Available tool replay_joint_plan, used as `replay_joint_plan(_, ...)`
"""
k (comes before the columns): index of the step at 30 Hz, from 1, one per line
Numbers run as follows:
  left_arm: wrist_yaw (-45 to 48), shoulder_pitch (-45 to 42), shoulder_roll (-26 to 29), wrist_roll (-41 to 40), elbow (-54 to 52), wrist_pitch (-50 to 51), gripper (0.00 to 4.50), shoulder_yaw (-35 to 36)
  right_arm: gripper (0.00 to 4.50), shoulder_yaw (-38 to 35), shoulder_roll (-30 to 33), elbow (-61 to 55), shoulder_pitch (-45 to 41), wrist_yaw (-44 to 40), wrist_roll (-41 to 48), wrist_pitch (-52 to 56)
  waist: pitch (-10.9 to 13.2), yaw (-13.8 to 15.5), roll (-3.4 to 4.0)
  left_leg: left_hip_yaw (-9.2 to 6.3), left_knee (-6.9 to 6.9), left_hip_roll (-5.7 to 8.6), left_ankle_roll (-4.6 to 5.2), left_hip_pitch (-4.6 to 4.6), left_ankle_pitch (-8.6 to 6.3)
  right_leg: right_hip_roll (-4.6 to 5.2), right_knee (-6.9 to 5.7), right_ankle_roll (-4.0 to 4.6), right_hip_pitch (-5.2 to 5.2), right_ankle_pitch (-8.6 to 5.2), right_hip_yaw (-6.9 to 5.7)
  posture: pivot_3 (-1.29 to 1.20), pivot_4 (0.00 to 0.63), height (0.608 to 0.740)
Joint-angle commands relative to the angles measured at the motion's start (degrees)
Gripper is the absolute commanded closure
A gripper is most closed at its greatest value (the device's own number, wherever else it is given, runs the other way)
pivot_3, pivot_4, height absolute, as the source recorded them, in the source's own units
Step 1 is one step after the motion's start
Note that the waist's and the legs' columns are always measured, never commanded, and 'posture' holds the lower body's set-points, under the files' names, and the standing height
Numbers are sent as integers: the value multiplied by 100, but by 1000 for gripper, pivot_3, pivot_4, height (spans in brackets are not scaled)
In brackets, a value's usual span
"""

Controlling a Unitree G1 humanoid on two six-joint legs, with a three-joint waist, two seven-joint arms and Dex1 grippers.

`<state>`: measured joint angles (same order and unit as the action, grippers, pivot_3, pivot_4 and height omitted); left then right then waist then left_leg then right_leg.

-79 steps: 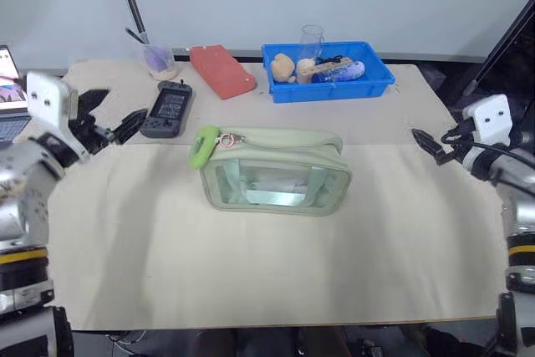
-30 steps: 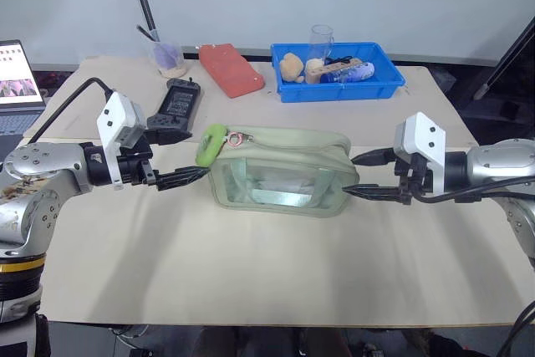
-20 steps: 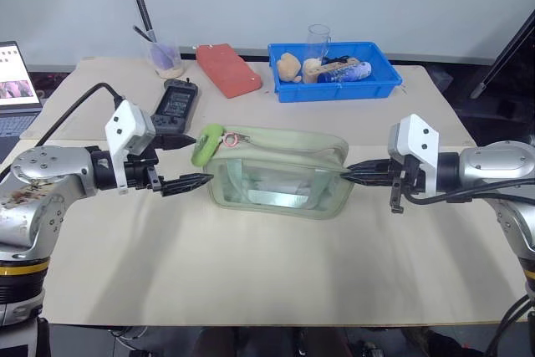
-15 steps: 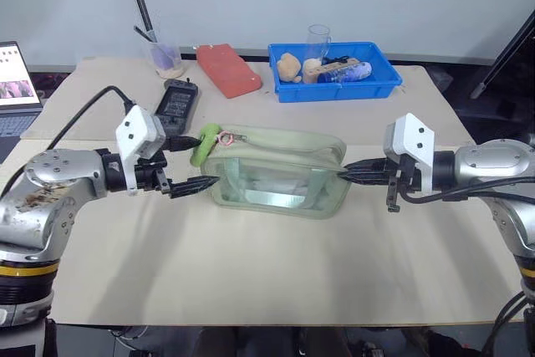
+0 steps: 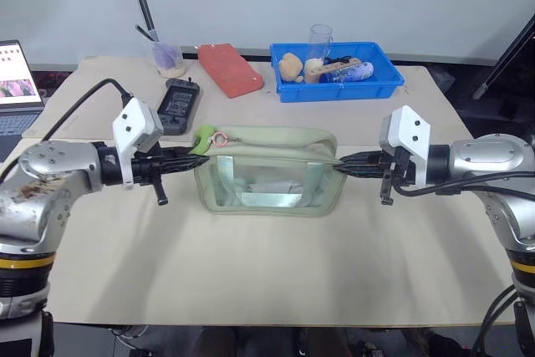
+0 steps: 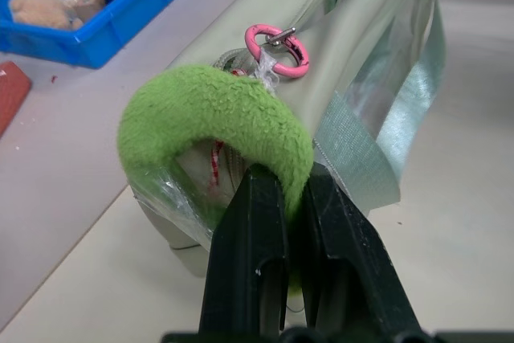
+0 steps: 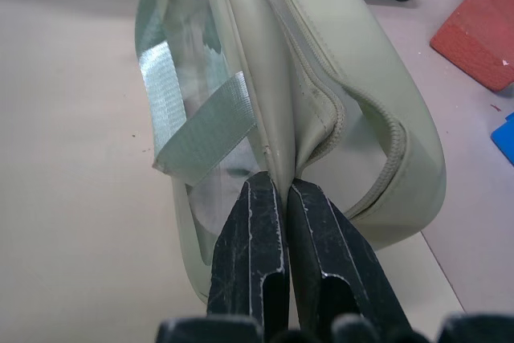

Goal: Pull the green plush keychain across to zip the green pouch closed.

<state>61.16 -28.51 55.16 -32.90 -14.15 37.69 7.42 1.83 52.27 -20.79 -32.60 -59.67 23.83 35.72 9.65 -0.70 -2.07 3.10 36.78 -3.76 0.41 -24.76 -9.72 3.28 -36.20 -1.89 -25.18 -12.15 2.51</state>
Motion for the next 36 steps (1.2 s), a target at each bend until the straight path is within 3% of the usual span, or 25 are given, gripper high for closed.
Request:
replay_joint_plan(1,263,-429,198,-295,17,118,4431,216,4500,-64,-27,-183,-74,65,47,20,0,2,0,0,0,0,0,0,0,0,0,0,0,0,0,0,150,740)
replay_joint_plan(15,308,-35,32,488,341,-792,4431,-82,4500,-131,-81,-520,-12,113,220,284,0,2,0,0,0,-1,0,-1,0,-1,-1,5,-1,1,-1,0,150,740)
replay_joint_plan(22,379,-135,159,318,459,-570,1433,76,4500,-71,-110,-410,-40,115,171,216,0,2,0,0,1,-1,0,-1,0,-1,-1,4,0,1,0,0,150,740)
replay_joint_plan(29,396,-89,218,221,455,-478,1433,227,4500,-52,-138,-351,-35,105,133,152,0,2,0,0,1,-1,0,-1,0,-1,-2,2,-1,1,-1,0,150,740)
replay_joint_plan(32,451,-80,281,166,470,-412,2278,321,4500,-48,-130,-330,-3,87,113,108,0,2,0,0,1,-1,0,-1,0,-1,-2,3,-1,1,-1,0,150,740)
replay_joint_plan(36,568,-108,413,106,563,-350,4152,423,4500,-42,-134,-311,24,95,99,66,0,1,0,0,1,-1,0,-1,0,-1,-1,3,-1,0,-1,0,150,740)
